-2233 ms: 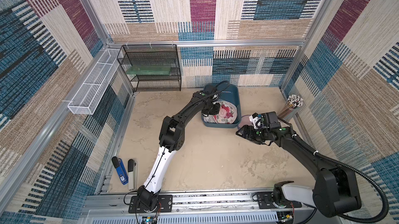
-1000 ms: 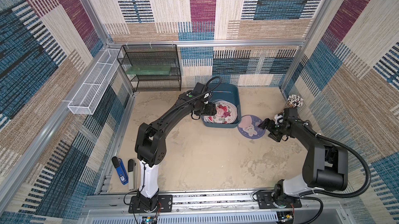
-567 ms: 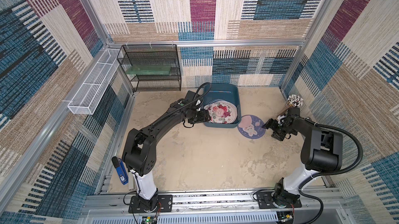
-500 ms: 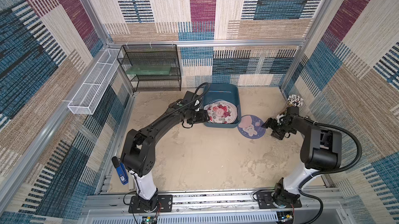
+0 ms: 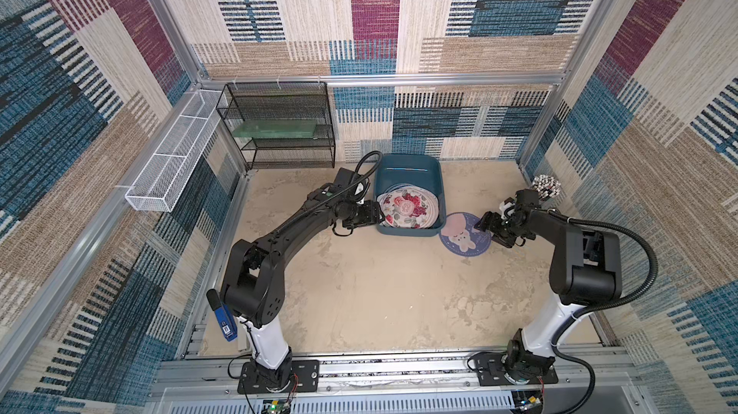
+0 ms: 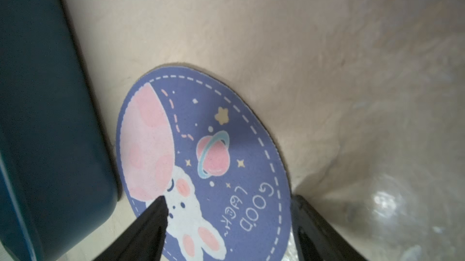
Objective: Put the coasters into the storage box
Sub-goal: Pick up the coaster from the center of the board.
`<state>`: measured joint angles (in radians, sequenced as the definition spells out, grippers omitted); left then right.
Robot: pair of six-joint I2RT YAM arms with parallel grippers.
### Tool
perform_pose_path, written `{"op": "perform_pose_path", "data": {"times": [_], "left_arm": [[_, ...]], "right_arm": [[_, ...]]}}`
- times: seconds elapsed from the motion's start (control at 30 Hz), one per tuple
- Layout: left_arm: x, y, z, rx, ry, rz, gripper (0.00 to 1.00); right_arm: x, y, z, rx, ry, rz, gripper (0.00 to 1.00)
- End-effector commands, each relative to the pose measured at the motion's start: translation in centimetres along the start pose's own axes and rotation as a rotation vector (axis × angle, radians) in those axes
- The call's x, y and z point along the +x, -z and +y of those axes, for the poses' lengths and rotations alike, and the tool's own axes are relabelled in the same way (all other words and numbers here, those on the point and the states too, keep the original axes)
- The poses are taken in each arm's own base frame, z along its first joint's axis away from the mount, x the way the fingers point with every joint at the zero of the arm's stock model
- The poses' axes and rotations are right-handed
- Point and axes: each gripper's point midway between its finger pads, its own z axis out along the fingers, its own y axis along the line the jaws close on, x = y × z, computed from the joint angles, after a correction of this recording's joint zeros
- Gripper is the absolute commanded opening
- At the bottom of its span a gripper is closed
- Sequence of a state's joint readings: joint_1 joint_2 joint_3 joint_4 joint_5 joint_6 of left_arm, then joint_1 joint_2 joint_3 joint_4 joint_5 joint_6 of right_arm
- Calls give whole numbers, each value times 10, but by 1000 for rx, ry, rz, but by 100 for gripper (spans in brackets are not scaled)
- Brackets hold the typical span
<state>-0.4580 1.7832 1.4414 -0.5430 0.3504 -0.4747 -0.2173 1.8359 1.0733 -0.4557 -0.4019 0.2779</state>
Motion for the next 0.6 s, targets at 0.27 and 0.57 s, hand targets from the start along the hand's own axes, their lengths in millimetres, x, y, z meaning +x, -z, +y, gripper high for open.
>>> {"op": "perform_pose_path", "data": {"times": [0.27,0.57], "left_arm": [[1,5,2,16,18,-11,72],[5,8,-2,30,12,-2,72]], "right_arm": [[83,-36,-52,179,-71,299,57],[75,-31,-38,178,-32,285,42]]}}
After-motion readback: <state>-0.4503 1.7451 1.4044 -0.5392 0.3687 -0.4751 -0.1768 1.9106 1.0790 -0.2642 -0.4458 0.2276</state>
